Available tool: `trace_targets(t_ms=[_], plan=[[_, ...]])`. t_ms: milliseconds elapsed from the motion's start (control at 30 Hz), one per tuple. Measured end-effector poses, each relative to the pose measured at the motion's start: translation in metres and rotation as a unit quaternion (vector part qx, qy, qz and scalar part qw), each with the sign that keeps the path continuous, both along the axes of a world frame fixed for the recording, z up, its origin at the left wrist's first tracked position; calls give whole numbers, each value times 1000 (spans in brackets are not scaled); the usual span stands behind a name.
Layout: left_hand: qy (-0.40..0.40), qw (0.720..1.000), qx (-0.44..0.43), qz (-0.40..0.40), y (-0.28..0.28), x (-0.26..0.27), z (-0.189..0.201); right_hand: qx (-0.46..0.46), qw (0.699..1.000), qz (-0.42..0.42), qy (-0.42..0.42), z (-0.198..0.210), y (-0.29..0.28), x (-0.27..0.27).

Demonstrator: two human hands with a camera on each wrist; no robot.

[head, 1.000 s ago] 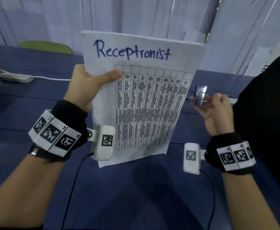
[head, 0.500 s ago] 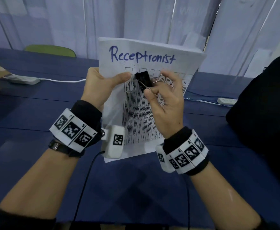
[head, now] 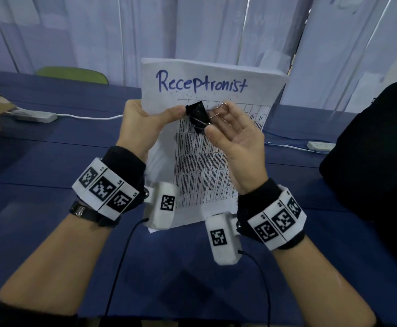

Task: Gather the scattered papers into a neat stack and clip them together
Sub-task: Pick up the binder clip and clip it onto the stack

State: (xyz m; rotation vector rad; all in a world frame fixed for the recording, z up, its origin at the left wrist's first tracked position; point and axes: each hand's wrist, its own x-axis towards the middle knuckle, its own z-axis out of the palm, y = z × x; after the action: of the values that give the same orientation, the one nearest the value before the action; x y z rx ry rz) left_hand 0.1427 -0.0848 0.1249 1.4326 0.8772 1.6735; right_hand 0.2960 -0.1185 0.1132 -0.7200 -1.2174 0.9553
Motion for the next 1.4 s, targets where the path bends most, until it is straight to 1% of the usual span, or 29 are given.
trace_targets(t_ms=[67,100,167,200,267,333,367,467,533,633,767,833,900,967,1000,1033,1067,1100,1133,1167,1233,1267,1300,1333,1400], plan=[[-1,1000,-1,2,-1,0,0,43,997,-42,-40,2,0,-1],[-2,1000,-1,3,-1,1,0,84,990,-78,-83,3,0,-1],[-3,1000,-3,7,-3,2,0,181,957,-144,-175,9,1,0],[-3,1000,-3,6,-4,2,0,223,939,-164,-202,15,2,2],[0,1000,-3,2,-6,3,0,293,906,-203,-227,27,6,7],[2,1000,-2,-4,-7,2,0,343,877,-239,-238,39,11,11],[2,1000,-2,-4,-8,2,0,357,868,-246,-240,43,14,13],[6,1000,-2,1,-9,3,0,372,859,-244,-253,54,21,17],[16,1000,0,1,-11,4,0,370,856,-240,-269,63,22,19],[26,1000,10,5,-14,5,0,343,862,-222,-302,79,25,25],[32,999,24,1,-17,6,-3,289,872,-160,-361,99,27,34],[31,999,23,-1,-17,7,-4,237,877,-116,-401,109,28,39],[24,1000,18,0,-14,8,-4,175,869,-73,-457,116,30,42],[16,1000,13,2,-12,7,-4,131,859,-41,-493,120,31,45],[15,1000,10,1,-11,8,-4,119,863,-24,-491,119,32,46],[14,1000,7,0,-10,8,-4,99,879,-7,-467,117,33,47],[12,1000,3,-1,-10,9,-4,71,903,4,-423,116,32,47],[9,1000,-1,0,-9,9,-4,54,919,8,-390,113,31,47],[4,1000,-4,2,-9,9,-4,56,923,3,-380,112,30,47],[-1,1000,-5,0,-9,8,-4,69,918,-1,-391,110,29,47],[-7,1000,-2,-9,-10,6,-3,81,904,18,-419,110,25,49],[-8,1000,3,-14,-10,4,-2,78,892,34,-444,112,22,50],[-7,1000,8,-18,-11,4,-1,72,871,37,-485,114,20,51],[-5,1000,12,-20,-12,3,0,61,836,25,-545,115,19,50],[-4,1000,15,-27,-12,4,1,56,748,-39,-660,114,16,43]])
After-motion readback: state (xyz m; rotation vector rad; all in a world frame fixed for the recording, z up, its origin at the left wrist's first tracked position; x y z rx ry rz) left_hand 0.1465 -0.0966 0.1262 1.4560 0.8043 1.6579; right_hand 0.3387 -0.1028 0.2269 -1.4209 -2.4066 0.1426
